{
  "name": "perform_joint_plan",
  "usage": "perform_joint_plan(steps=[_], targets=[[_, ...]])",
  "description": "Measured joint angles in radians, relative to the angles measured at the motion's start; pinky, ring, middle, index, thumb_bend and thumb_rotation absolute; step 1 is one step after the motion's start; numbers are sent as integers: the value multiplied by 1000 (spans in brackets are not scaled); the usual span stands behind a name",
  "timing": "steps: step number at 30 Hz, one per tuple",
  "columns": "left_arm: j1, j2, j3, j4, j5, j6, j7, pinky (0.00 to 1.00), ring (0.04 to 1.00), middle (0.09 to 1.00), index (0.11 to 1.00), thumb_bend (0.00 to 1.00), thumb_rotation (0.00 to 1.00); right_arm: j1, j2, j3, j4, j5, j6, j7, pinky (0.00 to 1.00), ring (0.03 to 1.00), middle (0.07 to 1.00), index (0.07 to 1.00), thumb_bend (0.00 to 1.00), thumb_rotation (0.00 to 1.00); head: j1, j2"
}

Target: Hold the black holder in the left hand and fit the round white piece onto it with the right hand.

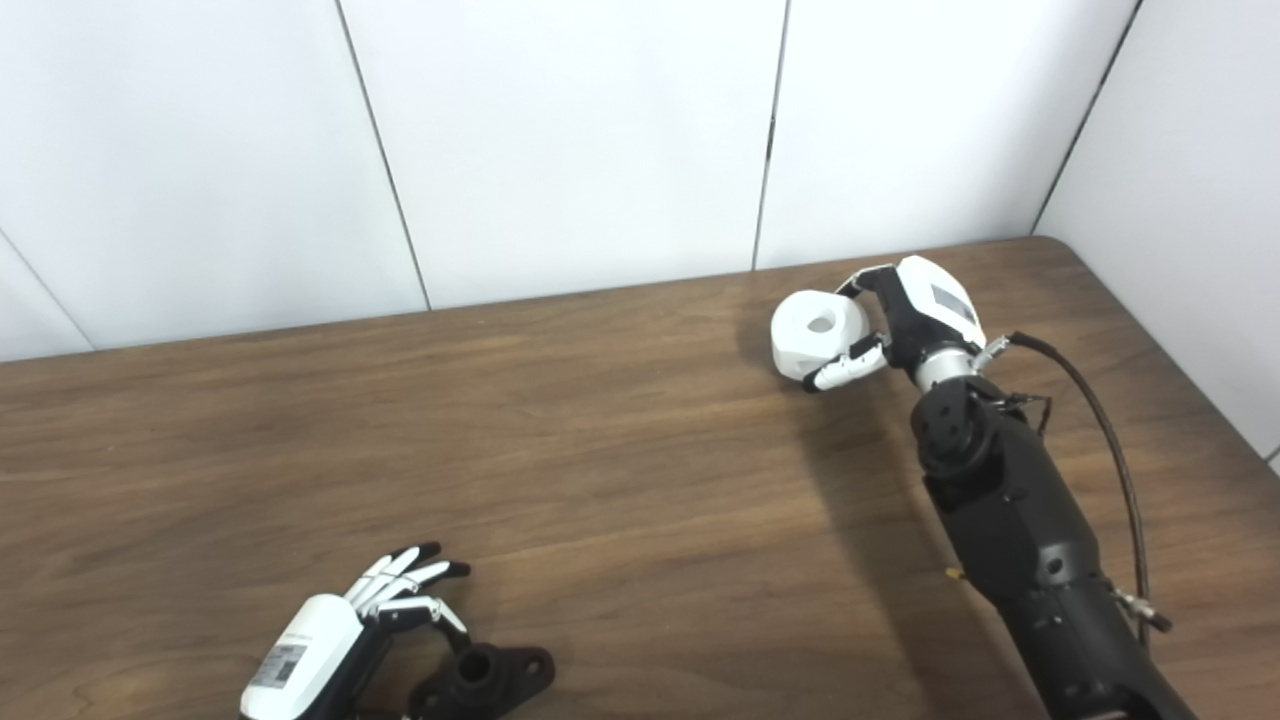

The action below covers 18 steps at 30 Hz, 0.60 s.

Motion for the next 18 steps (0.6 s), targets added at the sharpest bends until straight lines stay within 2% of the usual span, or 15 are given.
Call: perform_joint_plan(steps=[3,8,14,18], targets=[[0,0,0,-1,0,0,0,934,938,853,489,512,48,26,-5,21,-50,-21,5,7,914,913,814,486,521,133,34,11],[0,0,-2,-16,37,4,-2,918,919,849,489,512,52,83,-14,64,-215,-58,15,54,931,908,802,484,524,134,89,35],[6,-5,-7,-84,59,88,-79,931,931,859,490,511,60,162,-17,68,-410,-71,42,129,916,900,804,484,524,133,212,83],[8,-8,-12,-115,80,129,-109,925,927,854,491,512,63,201,-5,71,-530,-78,75,197,918,899,804,484,523,132,258,104]])
